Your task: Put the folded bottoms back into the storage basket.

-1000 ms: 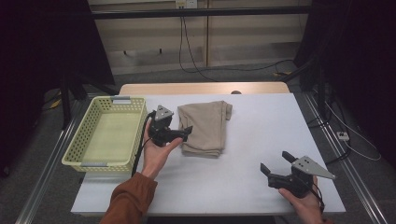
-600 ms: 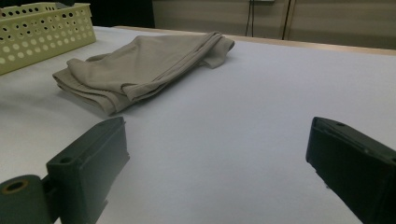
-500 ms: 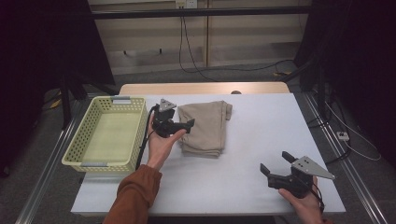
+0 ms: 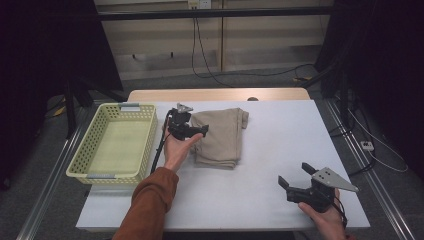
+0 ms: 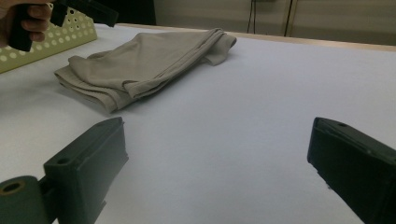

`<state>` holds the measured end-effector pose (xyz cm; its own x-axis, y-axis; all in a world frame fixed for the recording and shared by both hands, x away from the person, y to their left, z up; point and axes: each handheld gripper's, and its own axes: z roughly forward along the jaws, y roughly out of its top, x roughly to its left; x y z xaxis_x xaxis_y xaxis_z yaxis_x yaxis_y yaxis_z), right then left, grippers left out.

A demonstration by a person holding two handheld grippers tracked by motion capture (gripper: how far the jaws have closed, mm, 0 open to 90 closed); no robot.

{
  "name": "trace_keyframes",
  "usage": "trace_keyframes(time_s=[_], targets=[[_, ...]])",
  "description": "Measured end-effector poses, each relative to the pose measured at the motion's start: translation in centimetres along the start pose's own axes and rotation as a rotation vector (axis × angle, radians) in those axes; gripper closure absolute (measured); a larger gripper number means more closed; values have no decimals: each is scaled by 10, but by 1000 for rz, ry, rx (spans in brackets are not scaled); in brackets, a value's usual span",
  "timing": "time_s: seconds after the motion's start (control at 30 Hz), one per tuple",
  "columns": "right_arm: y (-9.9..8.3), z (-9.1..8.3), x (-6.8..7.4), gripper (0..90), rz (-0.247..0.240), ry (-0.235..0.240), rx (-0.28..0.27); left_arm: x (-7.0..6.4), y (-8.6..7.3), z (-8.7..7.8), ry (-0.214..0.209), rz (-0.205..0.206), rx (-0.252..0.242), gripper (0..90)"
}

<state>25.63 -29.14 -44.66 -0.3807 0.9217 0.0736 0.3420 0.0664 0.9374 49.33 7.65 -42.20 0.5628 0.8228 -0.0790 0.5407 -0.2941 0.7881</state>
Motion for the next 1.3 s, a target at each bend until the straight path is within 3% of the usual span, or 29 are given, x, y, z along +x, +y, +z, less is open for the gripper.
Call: trace_keyframes(time_s=[0.13,0.3,0.57,0.63,0.77,0.97,1.1,1.3], targets=[[0,0,0,42,-1,1,0,4,-3,11,12,-14,16,128],[0,-1,0,42,2,-2,-3,5,-10,23,17,-25,74,120],[0,-1,0,46,3,0,-1,13,-21,35,43,-6,172,105],[0,-1,0,45,2,-1,-1,16,-22,36,40,-30,185,98],[0,-1,0,46,3,-3,3,15,-21,34,56,-38,188,148],[0,-1,0,46,-2,-1,4,8,-21,33,28,-55,197,198],[0,-1,0,47,7,-2,0,7,-20,31,-2,-72,197,278],[0,-1,0,48,6,-6,-1,-2,-18,32,-33,-64,201,352]])
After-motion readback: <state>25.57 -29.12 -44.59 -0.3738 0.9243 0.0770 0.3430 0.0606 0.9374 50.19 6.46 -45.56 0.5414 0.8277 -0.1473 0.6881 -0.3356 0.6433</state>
